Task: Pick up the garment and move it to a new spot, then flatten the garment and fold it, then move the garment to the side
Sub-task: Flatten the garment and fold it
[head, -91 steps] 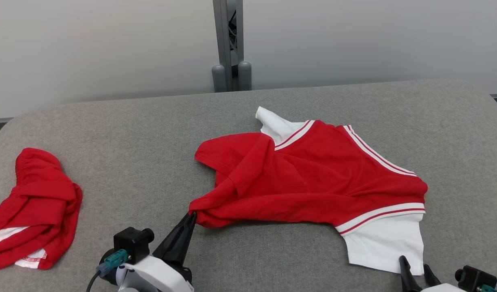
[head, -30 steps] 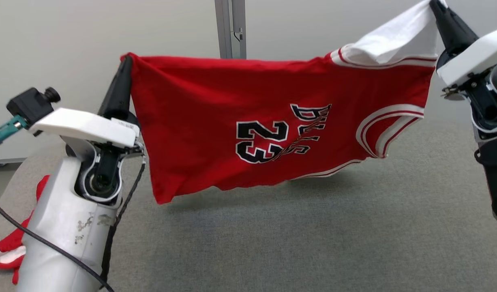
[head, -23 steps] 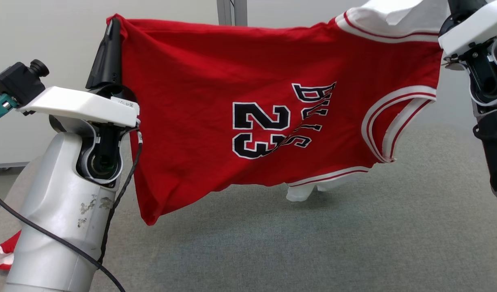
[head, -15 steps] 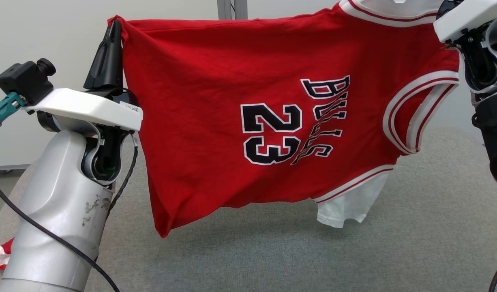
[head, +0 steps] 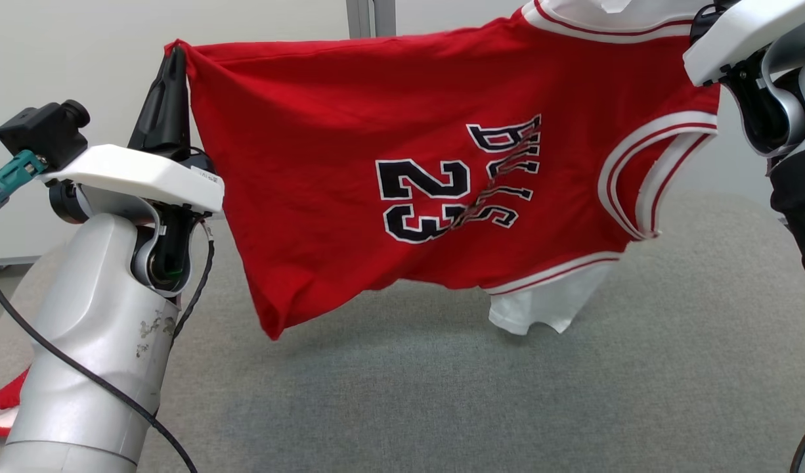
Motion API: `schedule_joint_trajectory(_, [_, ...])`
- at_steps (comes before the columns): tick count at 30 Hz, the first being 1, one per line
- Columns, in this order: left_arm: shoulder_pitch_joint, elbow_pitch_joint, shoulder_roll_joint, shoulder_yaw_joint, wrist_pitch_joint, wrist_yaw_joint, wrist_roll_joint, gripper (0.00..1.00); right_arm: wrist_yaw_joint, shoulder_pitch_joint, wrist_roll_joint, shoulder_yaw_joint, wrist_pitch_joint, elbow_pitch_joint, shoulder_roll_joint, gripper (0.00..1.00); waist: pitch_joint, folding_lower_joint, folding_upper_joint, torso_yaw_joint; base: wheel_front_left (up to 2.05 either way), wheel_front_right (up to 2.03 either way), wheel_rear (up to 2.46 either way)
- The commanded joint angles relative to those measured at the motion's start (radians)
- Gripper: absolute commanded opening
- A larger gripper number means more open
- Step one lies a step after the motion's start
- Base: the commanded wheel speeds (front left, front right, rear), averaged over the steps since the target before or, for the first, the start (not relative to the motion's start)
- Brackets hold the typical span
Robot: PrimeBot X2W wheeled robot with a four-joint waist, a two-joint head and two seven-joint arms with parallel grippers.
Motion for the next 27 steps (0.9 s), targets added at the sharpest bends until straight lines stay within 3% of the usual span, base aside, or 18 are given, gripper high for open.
schedule_joint_trajectory(1, [-0.023,0.009,0.003,0.003,-0.001,0.002,0.004,0.0,0.0,-0.015,0.008,0.002,0.003,0.007,-0.004,0.0,0.013,0.0,0.0,-0.004,0.0,0.0,0.0])
schedule_joint_trajectory(6, [-0.107,0.093,0.018,-0.029,0.042,0.001,0.021,0.0,0.0,-0.082,0.026,0.011,0.031,0.058,0.006,0.0,0.096,0.0,0.0,-0.019,0.0,0.0,0.0])
schedule_joint_trajectory(10, [-0.265,0.148,0.033,-0.039,0.074,0.001,0.032,0.0,0.0,-0.215,0.008,0.014,0.042,0.101,0.021,0.0,0.23,0.0,0.0,-0.038,0.0,0.0,0.0])
schedule_joint_trajectory(16, [-0.541,0.228,0.032,-0.057,0.064,0.002,0.074,0.0,0.0,-0.453,-0.058,-0.01,-0.04,0.203,0.064,0.0,0.457,0.0,0.0,-0.047,0.0,0.0,0.0])
schedule_joint_trajectory(22, [-0.759,0.315,0.002,-0.056,0.015,0.021,0.112,0.0,0.0,-0.64,-0.162,-0.063,-0.099,0.293,0.107,0.0,0.614,0.0,0.0,-0.038,0.0,0.0,0.0])
schedule_joint_trajectory(27, [-0.888,0.29,-0.002,-0.003,-0.002,0.063,0.155,0.0,0.0,-0.697,-0.307,-0.234,-0.1,0.103,0.108,0.0,0.705,0.0,0.0,-0.035,0.0,0.0,0.0])
